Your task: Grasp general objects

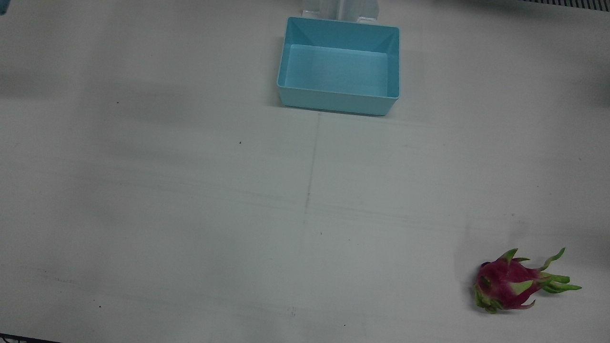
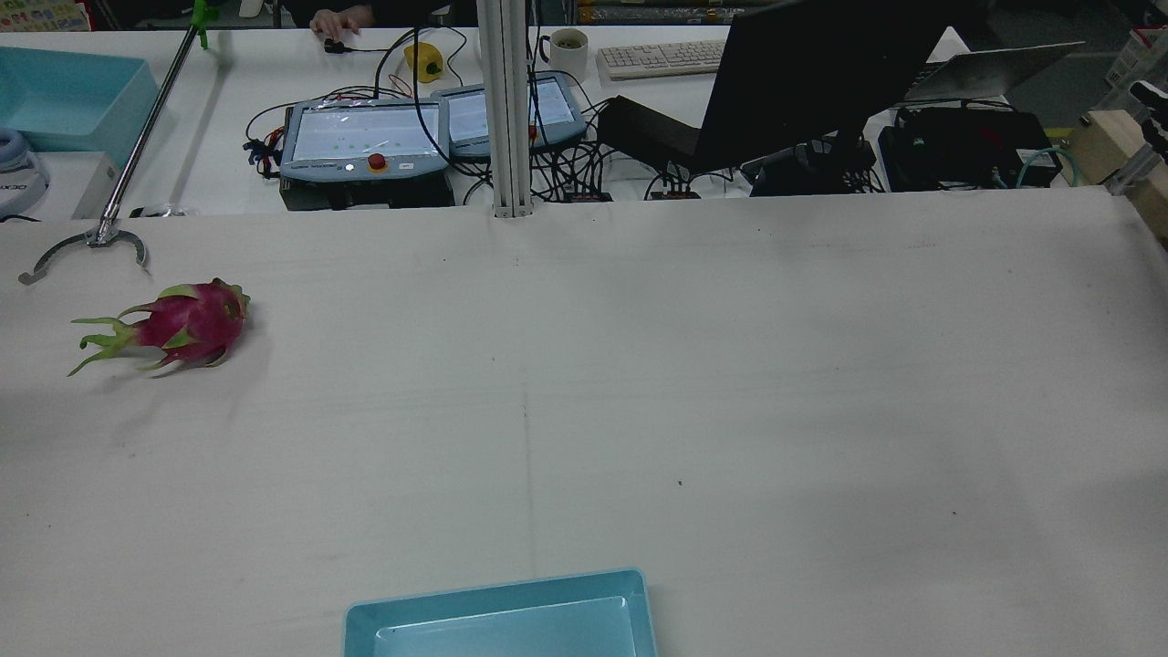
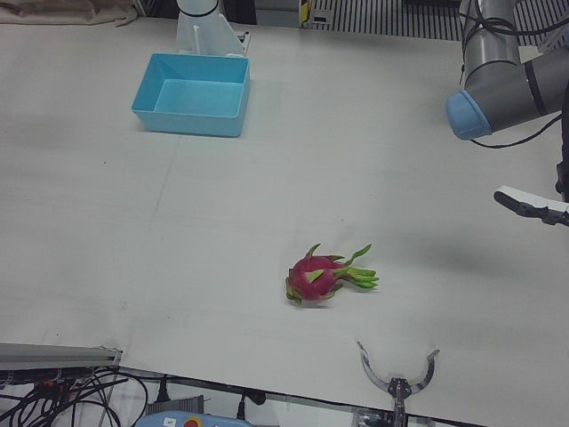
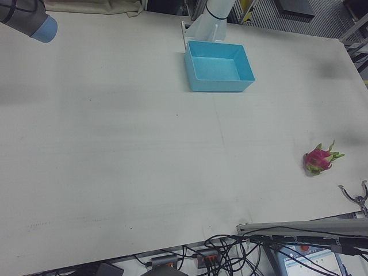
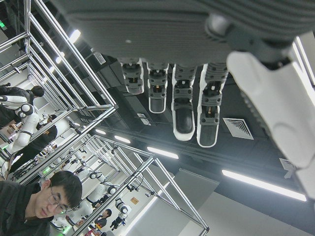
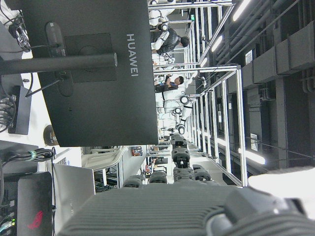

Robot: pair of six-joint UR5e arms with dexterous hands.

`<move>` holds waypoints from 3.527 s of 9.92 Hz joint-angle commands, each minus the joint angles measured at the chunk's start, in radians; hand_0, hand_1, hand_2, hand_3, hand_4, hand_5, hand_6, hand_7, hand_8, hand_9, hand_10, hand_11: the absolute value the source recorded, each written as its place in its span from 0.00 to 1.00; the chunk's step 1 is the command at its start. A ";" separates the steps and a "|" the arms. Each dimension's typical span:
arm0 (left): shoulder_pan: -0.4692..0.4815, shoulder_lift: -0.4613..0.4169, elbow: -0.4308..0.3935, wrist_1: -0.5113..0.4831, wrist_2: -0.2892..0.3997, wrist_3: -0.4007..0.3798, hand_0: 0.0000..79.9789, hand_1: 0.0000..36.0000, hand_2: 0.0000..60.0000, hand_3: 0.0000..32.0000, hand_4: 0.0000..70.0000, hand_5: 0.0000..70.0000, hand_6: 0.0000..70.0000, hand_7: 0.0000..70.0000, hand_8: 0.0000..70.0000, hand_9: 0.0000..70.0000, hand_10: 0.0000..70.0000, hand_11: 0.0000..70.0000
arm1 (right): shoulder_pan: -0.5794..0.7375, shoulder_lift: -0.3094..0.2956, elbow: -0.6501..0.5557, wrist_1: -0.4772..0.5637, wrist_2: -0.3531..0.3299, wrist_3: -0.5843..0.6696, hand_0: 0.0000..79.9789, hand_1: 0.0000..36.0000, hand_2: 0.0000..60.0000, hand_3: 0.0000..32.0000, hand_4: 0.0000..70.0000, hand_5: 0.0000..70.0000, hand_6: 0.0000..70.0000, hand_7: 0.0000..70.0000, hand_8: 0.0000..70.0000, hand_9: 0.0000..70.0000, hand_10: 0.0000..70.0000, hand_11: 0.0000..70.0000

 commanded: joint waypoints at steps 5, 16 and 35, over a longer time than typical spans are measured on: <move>-0.001 0.146 -0.113 0.005 0.003 0.032 0.59 0.19 0.00 0.00 0.47 0.31 0.46 0.77 0.20 0.34 0.13 0.20 | 0.002 0.000 0.003 0.000 0.000 0.001 0.00 0.00 0.00 0.00 0.00 0.00 0.00 0.00 0.00 0.00 0.00 0.00; 0.071 0.491 -0.482 0.176 0.208 0.705 0.68 0.78 0.42 0.00 0.00 0.00 0.00 0.13 0.00 0.01 0.00 0.00 | 0.002 0.000 0.000 0.000 0.000 0.001 0.00 0.00 0.00 0.00 0.00 0.00 0.00 0.00 0.00 0.00 0.00 0.00; 0.655 0.120 -0.254 0.568 -0.118 1.137 0.61 0.57 0.26 1.00 0.00 0.00 0.00 0.00 0.00 0.00 0.00 0.00 | 0.002 0.000 0.001 0.000 0.000 0.001 0.00 0.00 0.00 0.00 0.00 0.00 0.00 0.00 0.00 0.00 0.00 0.00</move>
